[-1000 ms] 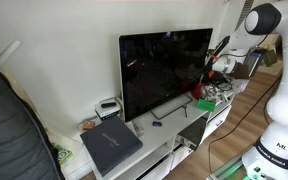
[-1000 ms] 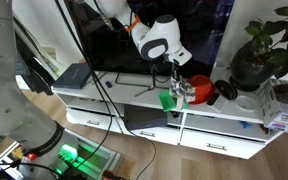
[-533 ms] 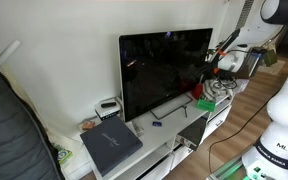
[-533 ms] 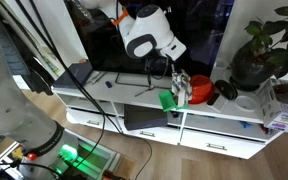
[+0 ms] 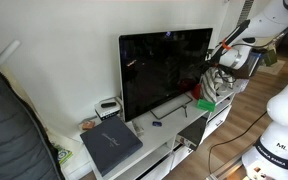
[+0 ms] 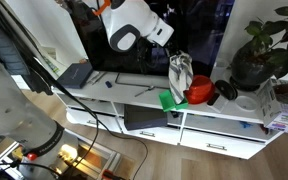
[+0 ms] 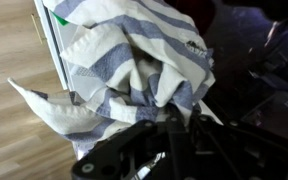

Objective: Move the grey towel to the left

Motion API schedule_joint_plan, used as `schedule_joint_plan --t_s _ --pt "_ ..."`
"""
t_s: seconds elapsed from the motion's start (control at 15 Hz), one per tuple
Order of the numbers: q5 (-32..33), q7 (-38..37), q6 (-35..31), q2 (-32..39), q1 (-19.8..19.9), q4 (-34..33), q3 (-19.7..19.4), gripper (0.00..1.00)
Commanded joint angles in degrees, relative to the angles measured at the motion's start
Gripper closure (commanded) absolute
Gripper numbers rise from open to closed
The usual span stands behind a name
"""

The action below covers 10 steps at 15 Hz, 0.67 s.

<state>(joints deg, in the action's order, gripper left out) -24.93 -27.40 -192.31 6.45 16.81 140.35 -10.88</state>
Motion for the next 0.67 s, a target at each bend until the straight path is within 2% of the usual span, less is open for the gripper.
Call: schedule_joint_plan --t_s 0.0,0.33,0.6 --pt "-0.29 -1.42 -4.93 -7.83 0.08 6.48 1.28 0.98" --pt "0.41 -1.42 -10.7 -15.03 -0.77 12.99 1.58 0.98" --pt "1.13 -1.49 -11.72 -19.67 -2.65 16.55 2.33 0.98"
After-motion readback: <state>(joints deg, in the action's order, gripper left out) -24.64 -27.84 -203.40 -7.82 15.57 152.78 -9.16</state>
